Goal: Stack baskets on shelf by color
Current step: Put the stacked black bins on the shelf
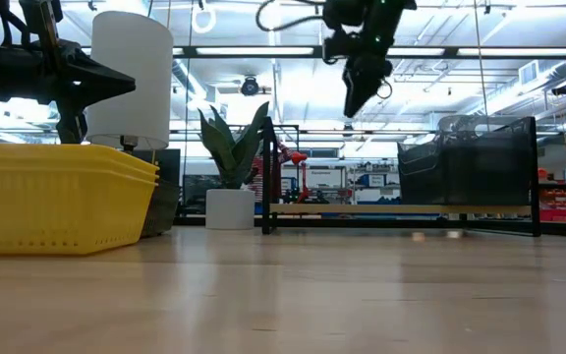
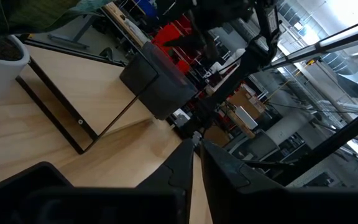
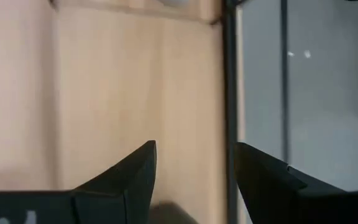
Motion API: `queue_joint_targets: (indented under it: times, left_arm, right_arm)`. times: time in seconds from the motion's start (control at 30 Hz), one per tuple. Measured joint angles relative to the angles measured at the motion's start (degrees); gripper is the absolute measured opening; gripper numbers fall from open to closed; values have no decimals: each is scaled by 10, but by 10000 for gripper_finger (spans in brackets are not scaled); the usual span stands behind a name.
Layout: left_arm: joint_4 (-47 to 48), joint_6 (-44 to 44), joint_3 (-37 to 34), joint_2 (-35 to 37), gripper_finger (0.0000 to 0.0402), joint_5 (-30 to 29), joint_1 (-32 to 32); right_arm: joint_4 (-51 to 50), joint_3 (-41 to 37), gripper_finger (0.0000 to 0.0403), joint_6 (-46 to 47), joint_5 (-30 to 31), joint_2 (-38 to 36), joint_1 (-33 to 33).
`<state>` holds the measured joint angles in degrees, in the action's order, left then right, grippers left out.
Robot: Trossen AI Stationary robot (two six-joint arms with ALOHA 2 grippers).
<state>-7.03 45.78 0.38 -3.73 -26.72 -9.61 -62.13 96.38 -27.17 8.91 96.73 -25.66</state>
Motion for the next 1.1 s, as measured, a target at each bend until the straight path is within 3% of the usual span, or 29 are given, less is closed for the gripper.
queue_joint_targets:
  times: [0.33, 0.57, 0.87, 1.1]
  left_arm:
    - [0, 0, 0, 0, 31, 0, 0]
    - [0, 0, 0, 0, 33, 0, 0]
    - [-1, 0, 0, 0, 39, 0, 0]
    - [0, 0, 0, 0, 35, 0, 0]
  right_arm:
    - [22, 0, 215, 74, -32, 8, 122]
    - [92, 0, 215, 152, -61, 32, 201]
    - [214, 1, 214, 221, -107, 107, 306]
    - [251, 66, 214, 242, -119, 165, 348]
